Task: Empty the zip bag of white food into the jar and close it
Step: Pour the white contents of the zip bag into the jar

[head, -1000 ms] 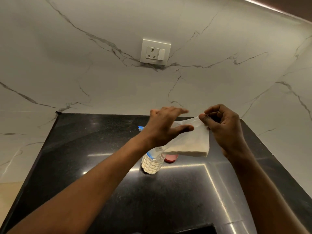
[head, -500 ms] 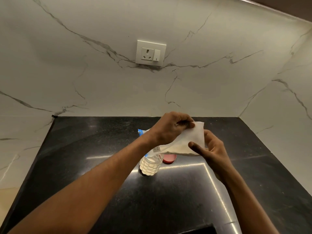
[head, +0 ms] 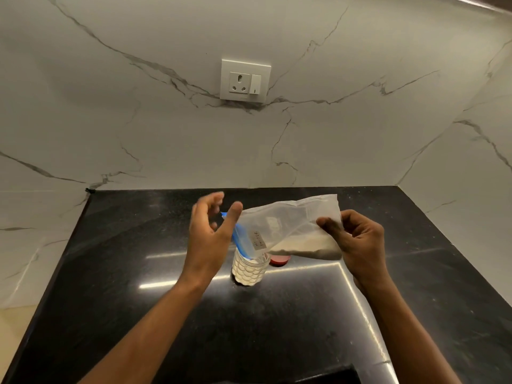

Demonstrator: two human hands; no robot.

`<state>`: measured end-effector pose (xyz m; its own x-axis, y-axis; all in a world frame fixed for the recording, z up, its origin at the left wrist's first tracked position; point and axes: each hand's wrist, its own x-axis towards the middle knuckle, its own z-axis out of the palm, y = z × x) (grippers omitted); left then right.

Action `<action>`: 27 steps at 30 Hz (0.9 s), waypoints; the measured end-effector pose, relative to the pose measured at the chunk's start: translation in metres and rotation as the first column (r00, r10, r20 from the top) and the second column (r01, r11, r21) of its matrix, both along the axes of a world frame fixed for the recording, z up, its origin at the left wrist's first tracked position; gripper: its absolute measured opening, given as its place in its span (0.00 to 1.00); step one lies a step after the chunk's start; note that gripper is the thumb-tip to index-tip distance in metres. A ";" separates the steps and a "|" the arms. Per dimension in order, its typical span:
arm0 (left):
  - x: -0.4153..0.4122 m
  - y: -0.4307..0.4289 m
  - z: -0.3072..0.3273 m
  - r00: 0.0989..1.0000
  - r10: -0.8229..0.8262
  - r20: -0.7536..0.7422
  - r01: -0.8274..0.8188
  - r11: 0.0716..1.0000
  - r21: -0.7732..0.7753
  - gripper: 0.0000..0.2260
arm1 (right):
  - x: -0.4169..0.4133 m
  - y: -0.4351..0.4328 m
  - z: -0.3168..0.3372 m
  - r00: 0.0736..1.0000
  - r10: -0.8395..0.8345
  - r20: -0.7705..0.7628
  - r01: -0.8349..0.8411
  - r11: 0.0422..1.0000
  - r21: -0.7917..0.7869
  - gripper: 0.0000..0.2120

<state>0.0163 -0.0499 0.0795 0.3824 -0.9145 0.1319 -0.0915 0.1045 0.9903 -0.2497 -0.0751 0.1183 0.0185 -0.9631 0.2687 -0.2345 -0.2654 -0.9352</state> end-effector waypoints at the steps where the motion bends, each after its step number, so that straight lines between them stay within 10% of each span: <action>1: 0.002 0.004 -0.009 0.996 -0.034 -0.083 0.039 0.997 0.059 0.22 | 0.001 -0.001 0.000 1.000 0.001 -0.006 -0.001 1.000 -0.012 0.13; 4: 0.006 0.008 -0.026 0.948 -0.129 -0.291 0.162 0.983 0.091 0.24 | 0.002 -0.003 0.001 1.000 -0.006 -0.008 0.006 0.999 -0.042 0.11; 27: 0.011 -0.022 -0.026 0.957 -0.233 -0.173 0.228 0.972 -0.048 0.13 | 0.004 -0.002 0.032 0.996 0.008 -0.089 -0.018 0.994 -0.106 0.09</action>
<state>0.0274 -0.0719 0.0538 0.1809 -0.9776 0.1074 0.1135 0.1292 0.9851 -0.2456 -0.0774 0.1507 0.0589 -0.9287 0.3662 -0.3105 -0.3657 -0.8774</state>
